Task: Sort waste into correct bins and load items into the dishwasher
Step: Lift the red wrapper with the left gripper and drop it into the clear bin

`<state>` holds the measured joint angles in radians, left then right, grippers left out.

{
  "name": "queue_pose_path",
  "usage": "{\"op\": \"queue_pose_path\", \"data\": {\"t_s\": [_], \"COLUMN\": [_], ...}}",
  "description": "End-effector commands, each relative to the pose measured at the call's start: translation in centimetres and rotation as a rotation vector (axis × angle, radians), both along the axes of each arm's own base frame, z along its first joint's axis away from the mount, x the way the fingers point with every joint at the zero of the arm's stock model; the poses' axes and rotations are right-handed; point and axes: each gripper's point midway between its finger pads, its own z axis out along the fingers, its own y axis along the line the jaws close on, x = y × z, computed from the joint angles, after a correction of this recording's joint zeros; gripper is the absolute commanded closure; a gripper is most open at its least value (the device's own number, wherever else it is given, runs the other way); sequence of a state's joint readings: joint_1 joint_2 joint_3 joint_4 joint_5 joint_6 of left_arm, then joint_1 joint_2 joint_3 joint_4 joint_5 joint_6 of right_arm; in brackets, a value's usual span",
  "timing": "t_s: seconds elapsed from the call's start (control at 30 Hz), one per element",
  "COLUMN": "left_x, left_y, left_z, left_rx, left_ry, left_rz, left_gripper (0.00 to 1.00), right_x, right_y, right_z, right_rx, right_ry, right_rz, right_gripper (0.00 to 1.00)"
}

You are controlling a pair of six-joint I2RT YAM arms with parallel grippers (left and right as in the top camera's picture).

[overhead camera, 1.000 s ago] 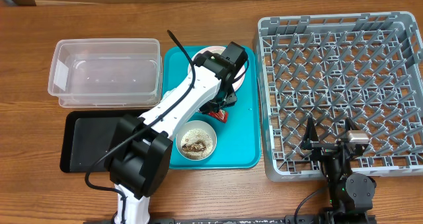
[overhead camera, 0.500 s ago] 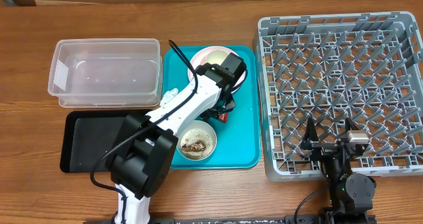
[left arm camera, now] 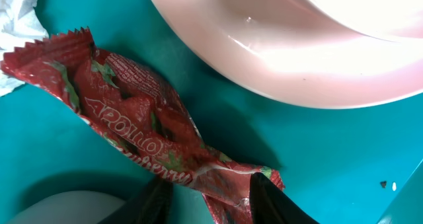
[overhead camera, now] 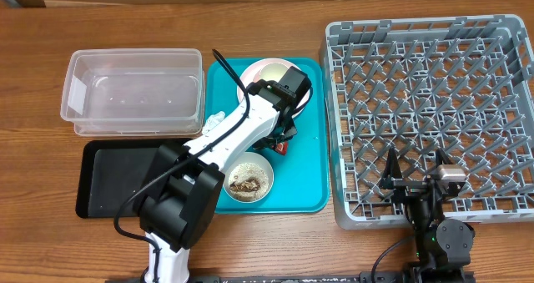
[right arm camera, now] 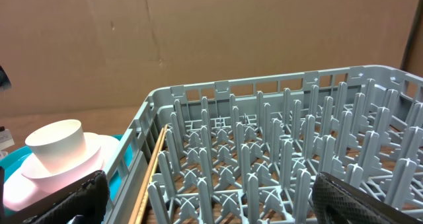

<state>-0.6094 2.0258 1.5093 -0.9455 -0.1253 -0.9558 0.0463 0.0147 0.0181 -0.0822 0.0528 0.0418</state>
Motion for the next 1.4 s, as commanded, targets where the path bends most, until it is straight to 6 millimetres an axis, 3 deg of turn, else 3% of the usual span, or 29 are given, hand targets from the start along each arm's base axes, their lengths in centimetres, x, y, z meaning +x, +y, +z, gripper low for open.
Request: {"op": "queue_pose_path", "data": {"t_s": [0.0,0.3,0.33,0.43,0.6,0.83,0.97,1.17,1.27,1.37], "left_x": [-0.3,-0.8,-0.7,-0.6,-0.6,-0.6,0.3,1.8,2.8,3.7], "left_y": [0.5,0.9,0.8,0.8,0.8,0.8,0.4,0.1,1.9,4.9], "left_z": [-1.0,-1.9,-2.0,-2.0,-1.9,-0.6,3.0,10.9,14.9,17.3], "left_rx": [0.038,0.047,0.044,0.041,0.041,0.038,0.013,-0.059,-0.069,-0.074], "left_ry": [0.006,0.013,0.008,0.005,0.005,-0.002,-0.065,-0.236,-0.34,-0.398], "left_rz": [0.005,0.006,0.006,0.006,0.006,0.005,-0.04,-0.109,-0.079,-0.004], "left_gripper": [0.6,0.63,0.69,0.73,0.96,0.96,0.96,0.96,0.96,0.96], "right_x": [0.0,0.0,0.0,0.0,0.0,0.0,0.0,0.0,0.0,0.0], "right_y": [-0.2,-0.2,-0.2,-0.2,-0.2,-0.2,-0.2,-0.2,-0.2,-0.2], "right_z": [-0.1,-0.1,-0.1,-0.1,-0.1,-0.1,-0.1,-0.1,-0.1,-0.1], "right_rx": [0.004,0.004,0.005,0.004,0.004,0.004,0.004,0.004,0.004,0.004], "right_ry": [-0.006,-0.006,-0.006,-0.006,-0.006,-0.006,-0.006,-0.006,-0.006,-0.006], "right_rz": [-0.008,-0.008,-0.008,-0.008,-0.008,-0.008,-0.008,-0.008,-0.008,-0.008], "right_gripper": [0.0,0.0,0.0,0.0,0.0,0.0,0.0,0.0,0.0,0.0]}}
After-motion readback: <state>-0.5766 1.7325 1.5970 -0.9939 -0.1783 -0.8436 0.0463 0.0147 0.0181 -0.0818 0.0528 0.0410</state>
